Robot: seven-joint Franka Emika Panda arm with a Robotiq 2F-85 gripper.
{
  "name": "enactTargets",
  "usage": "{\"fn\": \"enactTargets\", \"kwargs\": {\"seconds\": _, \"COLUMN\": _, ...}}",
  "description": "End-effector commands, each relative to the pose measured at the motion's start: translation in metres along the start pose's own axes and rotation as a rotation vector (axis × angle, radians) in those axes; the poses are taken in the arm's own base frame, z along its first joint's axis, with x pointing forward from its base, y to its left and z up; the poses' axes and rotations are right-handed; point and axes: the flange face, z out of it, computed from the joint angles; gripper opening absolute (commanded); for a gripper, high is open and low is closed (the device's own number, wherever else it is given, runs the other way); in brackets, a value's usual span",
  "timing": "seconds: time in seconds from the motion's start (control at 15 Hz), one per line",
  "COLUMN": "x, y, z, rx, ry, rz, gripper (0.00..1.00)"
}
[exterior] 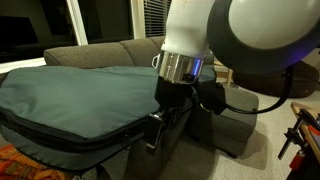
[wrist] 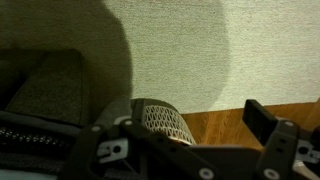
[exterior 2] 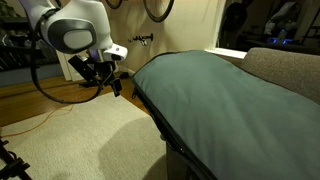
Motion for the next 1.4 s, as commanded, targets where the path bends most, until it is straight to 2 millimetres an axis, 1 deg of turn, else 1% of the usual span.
{"fn": "enactTargets", "kwargs": {"seconds": 0.0, "x": 0.000, "y": 0.000, "z": 0.000, "rx": 0.000, "ry": -0.001, "rz": 0.001, "gripper": 1.00}}
{"fn": "enactTargets", "kwargs": {"seconds": 0.67, "x": 0.014, "y": -0.003, "z": 0.014, "rx": 0.018, "ry": 0.001, "rz": 0.010, "gripper": 1.00}}
{"fn": "enactTargets", "kwargs": {"seconds": 1.33, "x": 0.027, "y": -0.001, "z": 0.036, "rx": 0.030, "ry": 0.016, "rz": 0.028, "gripper": 1.00}}
